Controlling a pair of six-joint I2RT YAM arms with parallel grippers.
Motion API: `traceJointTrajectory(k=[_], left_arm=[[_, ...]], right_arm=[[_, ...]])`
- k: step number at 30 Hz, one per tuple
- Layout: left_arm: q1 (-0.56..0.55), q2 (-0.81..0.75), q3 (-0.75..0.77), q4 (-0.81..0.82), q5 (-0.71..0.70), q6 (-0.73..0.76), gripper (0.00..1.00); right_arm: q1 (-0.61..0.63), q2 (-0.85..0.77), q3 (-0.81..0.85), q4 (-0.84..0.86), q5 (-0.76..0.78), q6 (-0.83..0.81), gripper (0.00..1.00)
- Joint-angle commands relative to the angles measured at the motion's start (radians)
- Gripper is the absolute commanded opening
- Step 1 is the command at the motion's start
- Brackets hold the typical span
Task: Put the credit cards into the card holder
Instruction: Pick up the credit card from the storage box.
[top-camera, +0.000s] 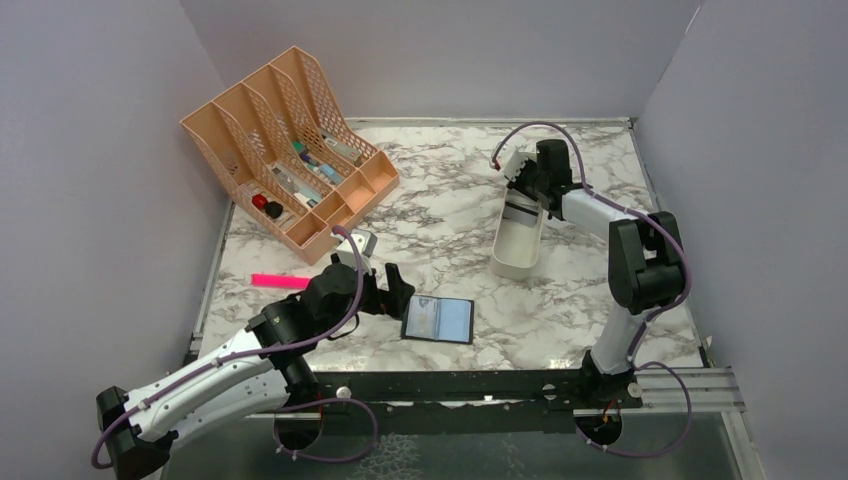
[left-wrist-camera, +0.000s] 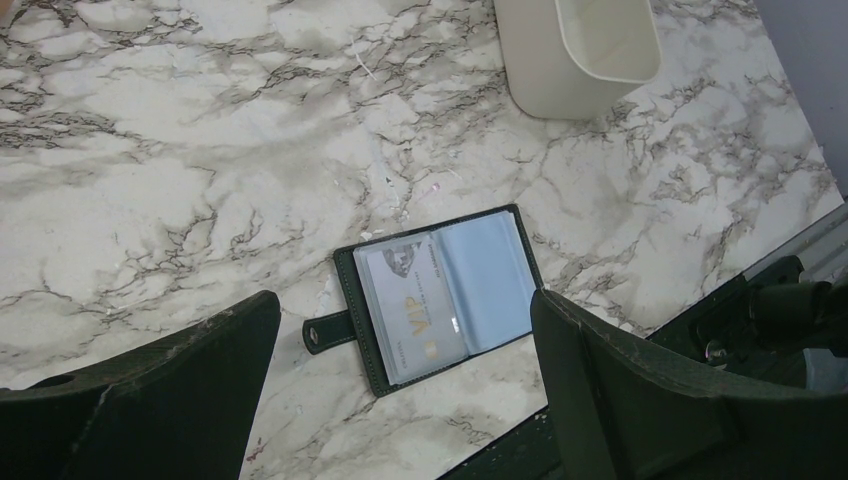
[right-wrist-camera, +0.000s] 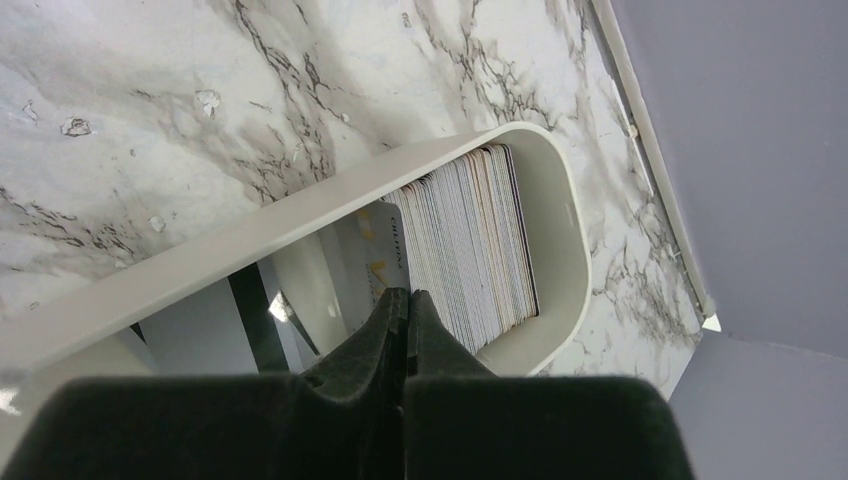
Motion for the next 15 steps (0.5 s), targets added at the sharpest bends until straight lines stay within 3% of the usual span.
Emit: traceJointTrajectory(k=[1, 15], left_arm=[[-0.003, 0.003, -0.001, 0.007, -0.022, -0.005, 0.99], [-0.004, 0.000, -0.008, 0.009, -0.008, -0.054, 0.99]], right_arm=[[-0.008, -0.041, 0.052, -0.011, 0.011, -0.010, 0.01], [-0.007, -0.224, 0.054, -0.246, -0.171, 0.146, 0.01]])
